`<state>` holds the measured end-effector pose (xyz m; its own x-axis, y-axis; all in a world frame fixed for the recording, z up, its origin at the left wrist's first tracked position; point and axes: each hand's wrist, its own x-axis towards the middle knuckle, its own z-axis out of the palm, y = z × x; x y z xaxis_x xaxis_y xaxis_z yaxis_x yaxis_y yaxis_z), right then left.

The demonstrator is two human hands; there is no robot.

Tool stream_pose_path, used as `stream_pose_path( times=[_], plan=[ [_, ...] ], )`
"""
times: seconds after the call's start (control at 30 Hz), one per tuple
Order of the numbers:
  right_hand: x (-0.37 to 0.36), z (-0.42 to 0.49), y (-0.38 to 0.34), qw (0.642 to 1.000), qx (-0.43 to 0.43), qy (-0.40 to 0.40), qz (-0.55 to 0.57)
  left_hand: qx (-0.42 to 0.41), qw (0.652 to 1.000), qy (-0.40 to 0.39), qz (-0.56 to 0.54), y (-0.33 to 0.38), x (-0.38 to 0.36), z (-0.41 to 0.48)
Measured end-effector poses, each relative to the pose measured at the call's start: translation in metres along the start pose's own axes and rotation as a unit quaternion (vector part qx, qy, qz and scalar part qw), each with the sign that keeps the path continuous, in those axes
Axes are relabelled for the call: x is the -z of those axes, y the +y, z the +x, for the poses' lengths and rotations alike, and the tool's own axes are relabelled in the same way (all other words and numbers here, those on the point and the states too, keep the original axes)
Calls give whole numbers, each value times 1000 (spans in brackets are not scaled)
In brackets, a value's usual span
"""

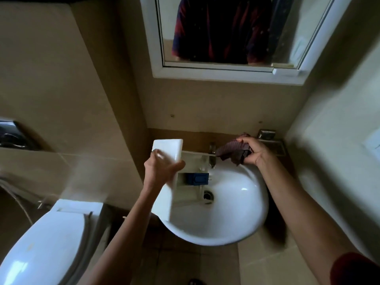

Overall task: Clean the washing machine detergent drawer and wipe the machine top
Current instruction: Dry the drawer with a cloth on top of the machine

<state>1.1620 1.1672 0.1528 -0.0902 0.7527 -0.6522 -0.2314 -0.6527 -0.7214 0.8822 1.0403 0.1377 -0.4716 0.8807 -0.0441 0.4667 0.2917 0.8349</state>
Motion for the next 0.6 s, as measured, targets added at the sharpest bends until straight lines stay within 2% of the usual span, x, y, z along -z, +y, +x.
stream_pose_path(
  times=[0.1, 0.3, 0.6],
  plan=[
    [-11, -2, 6, 997, 38, -22, 59, -85, 995, -21, 54, 5, -5, -8],
    [-31, -6, 11, 987, 104, -51, 113, -156, 978, -83, 108, 1, -5, -18],
    [-43, -15, 15, 982, 142, -14, 121, -329, 866, -209, 313, -4, 11, -20]
  ],
)
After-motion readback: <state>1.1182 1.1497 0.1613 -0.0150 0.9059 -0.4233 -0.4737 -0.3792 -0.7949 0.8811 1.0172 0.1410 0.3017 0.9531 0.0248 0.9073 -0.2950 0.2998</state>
